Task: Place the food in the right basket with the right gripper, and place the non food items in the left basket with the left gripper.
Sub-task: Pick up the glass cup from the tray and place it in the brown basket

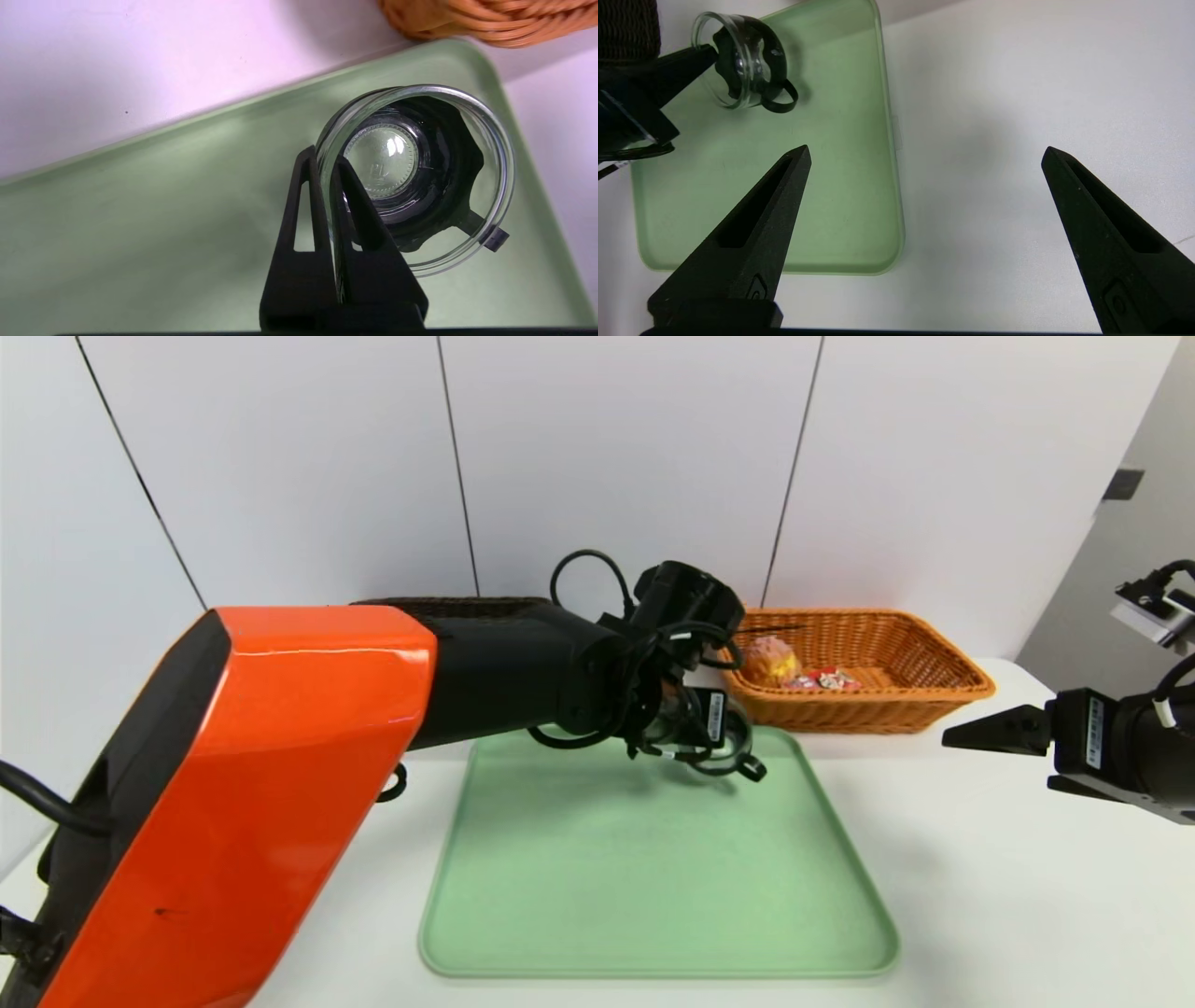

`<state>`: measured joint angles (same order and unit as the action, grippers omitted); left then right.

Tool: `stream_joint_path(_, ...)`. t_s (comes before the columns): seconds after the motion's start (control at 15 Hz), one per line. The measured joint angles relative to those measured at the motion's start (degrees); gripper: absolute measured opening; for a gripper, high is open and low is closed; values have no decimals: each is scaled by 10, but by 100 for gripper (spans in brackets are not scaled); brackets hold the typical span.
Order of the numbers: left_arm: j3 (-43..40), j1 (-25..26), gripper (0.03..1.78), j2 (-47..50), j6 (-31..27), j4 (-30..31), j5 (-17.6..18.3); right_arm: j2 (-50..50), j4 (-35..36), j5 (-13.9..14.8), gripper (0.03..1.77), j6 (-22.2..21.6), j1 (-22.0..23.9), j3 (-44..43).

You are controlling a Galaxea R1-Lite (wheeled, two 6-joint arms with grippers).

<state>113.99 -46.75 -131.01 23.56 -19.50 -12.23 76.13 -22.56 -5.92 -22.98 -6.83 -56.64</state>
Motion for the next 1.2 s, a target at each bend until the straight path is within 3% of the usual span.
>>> stream_joint_path(0.2, 0, 0, 9, 34, 8, -15, 0, -6, 1, 0, 171, 1, 0, 5)
stream_joint_path(0.73, 0, 12, 9, 118, 103, -55, 21, -29, -2, 0, 171, 1, 0, 14)
stream_joint_path(0.93, 0, 62, 9, 156, 162, -66, 22, -31, -1, -1, 171, 0, 0, 16)
stream_joint_path(1.2, -1, 172, 9, 184, 191, -72, 24, -29, 2, -2, 171, 1, 0, 17)
